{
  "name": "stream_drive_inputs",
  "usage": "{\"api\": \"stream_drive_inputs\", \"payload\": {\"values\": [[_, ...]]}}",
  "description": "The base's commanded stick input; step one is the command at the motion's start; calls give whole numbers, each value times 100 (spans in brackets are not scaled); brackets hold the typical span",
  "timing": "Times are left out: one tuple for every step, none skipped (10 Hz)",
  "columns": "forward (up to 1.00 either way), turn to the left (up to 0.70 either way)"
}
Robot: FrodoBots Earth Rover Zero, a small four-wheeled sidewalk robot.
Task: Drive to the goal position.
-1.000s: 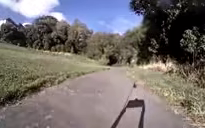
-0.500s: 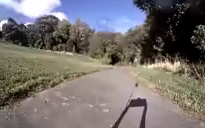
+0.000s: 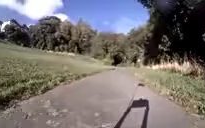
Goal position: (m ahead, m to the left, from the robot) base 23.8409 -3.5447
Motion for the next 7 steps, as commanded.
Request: {"api": "stream_drive_inputs", "payload": {"values": [[100, 0], [100, 0], [100, 0], [100, 0], [100, -25], [100, -35], [100, -40]]}}
